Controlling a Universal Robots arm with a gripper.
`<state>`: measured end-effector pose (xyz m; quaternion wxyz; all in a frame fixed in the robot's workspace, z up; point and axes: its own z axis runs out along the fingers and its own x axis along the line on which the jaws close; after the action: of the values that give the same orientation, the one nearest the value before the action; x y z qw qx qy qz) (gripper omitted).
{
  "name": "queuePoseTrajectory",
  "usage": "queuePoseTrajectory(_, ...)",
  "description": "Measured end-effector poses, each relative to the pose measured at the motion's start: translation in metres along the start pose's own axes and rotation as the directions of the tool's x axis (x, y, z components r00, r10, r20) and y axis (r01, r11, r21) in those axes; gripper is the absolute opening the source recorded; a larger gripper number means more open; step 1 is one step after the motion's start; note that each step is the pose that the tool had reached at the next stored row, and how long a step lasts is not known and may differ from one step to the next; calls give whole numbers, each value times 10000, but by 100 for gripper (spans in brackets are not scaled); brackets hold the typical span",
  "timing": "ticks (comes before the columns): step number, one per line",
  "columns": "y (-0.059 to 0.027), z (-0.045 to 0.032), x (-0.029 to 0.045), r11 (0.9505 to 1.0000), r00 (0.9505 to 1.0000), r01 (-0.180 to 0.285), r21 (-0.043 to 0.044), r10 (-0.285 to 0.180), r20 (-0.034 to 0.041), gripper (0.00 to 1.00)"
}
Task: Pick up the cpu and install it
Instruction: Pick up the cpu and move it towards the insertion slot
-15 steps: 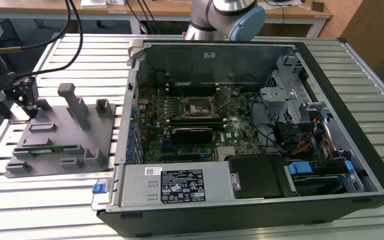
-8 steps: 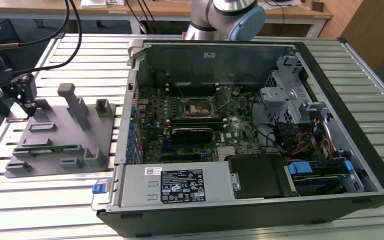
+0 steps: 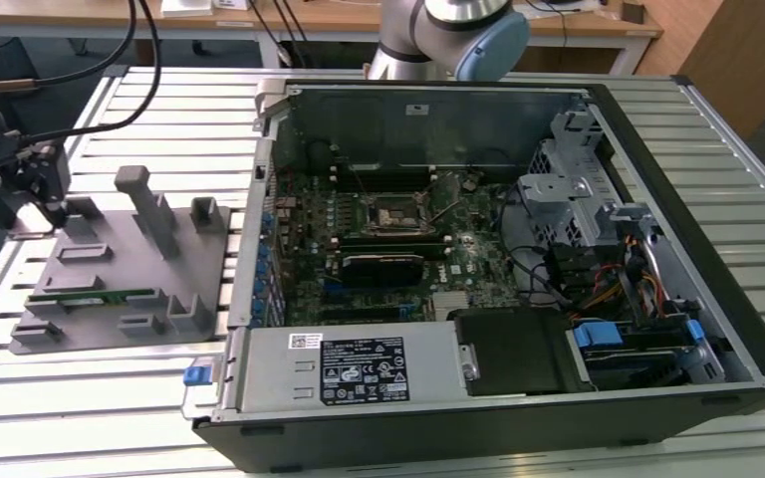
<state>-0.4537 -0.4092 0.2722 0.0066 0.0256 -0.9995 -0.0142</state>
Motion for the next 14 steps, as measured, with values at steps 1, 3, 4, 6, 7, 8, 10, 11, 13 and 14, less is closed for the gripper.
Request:
queuePoseTrajectory(1, 0, -9, 0, 10000, 10000, 0, 0, 0, 0, 53)
queuePoseTrajectory(3, 1, -27, 1, 10000, 10000, 0, 0, 0, -1, 53)
queuePoseTrajectory(4, 1, -36, 1, 10000, 10000, 0, 0, 0, -1, 53)
queuePoseTrajectory(6, 2, -54, 1, 10000, 10000, 0, 0, 0, 0, 53)
queuePoseTrajectory(7, 2, -62, 1, 10000, 10000, 0, 0, 0, -1, 53)
queuePoseTrajectory(8, 2, -70, 1, 10000, 10000, 0, 0, 0, 0, 53)
queuePoseTrajectory(10, 3, -87, 2, 10000, 10000, 0, 1, 0, -1, 53)
queuePoseTrajectory(11, 4, -95, 2, 10000, 10000, -1, 0, 1, -1, 53)
queuePoseTrajectory(13, 5, -111, 2, 10000, 10000, 0, 0, 0, -1, 53)
queuePoseTrajectory(14, 5, -119, 2, 10000, 10000, 0, 0, 0, -1, 53)
